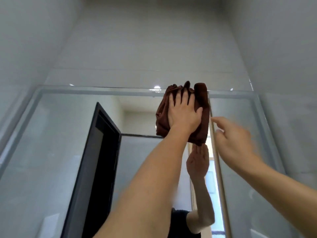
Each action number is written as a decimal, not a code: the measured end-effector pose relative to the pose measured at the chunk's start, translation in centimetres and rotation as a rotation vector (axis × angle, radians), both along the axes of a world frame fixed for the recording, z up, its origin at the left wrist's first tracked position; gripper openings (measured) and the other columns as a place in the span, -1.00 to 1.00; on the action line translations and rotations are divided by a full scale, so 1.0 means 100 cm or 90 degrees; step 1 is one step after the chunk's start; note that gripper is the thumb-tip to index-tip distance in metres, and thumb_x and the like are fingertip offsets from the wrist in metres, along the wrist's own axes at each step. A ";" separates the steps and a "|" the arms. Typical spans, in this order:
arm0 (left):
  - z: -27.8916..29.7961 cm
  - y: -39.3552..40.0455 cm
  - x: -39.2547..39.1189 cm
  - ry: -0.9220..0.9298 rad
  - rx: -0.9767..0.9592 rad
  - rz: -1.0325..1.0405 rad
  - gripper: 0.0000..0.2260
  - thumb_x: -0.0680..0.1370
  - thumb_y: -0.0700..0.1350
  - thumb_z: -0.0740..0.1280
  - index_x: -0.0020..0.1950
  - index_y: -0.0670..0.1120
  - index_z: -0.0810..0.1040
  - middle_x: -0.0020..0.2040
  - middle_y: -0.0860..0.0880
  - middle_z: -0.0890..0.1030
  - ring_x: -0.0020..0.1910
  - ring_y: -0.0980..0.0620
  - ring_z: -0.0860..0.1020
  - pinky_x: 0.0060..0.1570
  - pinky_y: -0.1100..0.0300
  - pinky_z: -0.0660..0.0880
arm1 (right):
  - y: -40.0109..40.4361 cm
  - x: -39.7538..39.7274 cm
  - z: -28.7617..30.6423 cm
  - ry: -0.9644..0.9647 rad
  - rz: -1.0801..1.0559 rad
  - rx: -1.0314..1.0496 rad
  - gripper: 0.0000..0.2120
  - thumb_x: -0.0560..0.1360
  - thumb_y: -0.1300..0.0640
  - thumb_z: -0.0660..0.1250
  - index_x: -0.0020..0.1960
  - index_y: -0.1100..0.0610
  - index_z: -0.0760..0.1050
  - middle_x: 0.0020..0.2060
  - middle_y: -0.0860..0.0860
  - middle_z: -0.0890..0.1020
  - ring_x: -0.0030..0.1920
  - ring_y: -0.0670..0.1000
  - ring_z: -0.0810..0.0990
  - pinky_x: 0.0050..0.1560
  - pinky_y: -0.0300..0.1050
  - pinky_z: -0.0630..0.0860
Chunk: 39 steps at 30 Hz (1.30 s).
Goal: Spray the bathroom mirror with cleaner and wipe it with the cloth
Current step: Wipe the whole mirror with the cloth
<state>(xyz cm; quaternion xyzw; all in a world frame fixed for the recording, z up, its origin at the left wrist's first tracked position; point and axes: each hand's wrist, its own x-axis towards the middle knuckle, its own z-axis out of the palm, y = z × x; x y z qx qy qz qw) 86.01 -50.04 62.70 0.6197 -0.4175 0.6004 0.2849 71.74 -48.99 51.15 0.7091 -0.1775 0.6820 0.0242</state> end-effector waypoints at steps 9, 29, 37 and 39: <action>-0.009 -0.020 -0.017 -0.122 0.095 0.012 -0.36 0.61 0.29 0.02 0.62 0.00 0.12 0.61 -0.08 0.15 0.59 -0.10 0.05 0.55 -0.15 -0.16 | -0.016 -0.006 -0.011 -0.116 0.105 0.046 -0.63 0.62 0.30 0.13 0.33 0.07 0.53 0.22 0.00 0.60 0.28 -0.01 0.52 0.27 -0.15 0.39; -0.004 0.290 0.354 0.180 -0.151 0.118 -0.40 0.64 0.26 -0.02 0.61 0.02 0.11 0.63 -0.12 0.10 0.60 -0.11 0.04 0.55 -0.15 -0.06 | 0.126 0.190 0.007 0.009 0.267 -0.007 -0.58 0.65 0.29 0.07 0.43 0.03 0.44 0.28 -0.05 0.53 0.05 -0.40 0.54 -0.13 -0.59 0.39; -0.050 0.248 0.315 0.247 -0.245 0.123 -0.38 0.62 0.26 -0.10 0.60 -0.02 0.15 0.61 -0.14 0.13 0.60 -0.13 0.04 0.55 -0.19 -0.07 | 0.114 0.173 -0.005 0.071 0.232 -0.022 -0.56 0.63 0.27 0.09 0.43 -0.03 0.43 0.21 -0.03 0.58 -0.24 -0.21 0.53 -0.31 -0.58 0.41; -0.059 0.230 0.294 0.245 -0.251 0.125 -0.39 0.62 0.25 -0.09 0.59 -0.04 0.16 0.61 -0.16 0.15 0.60 -0.15 0.05 0.55 -0.21 -0.07 | 0.105 0.161 -0.008 0.066 0.223 -0.017 -0.55 0.62 0.28 0.09 0.43 -0.02 0.43 0.29 0.00 0.56 -0.21 -0.20 0.54 -0.28 -0.60 0.39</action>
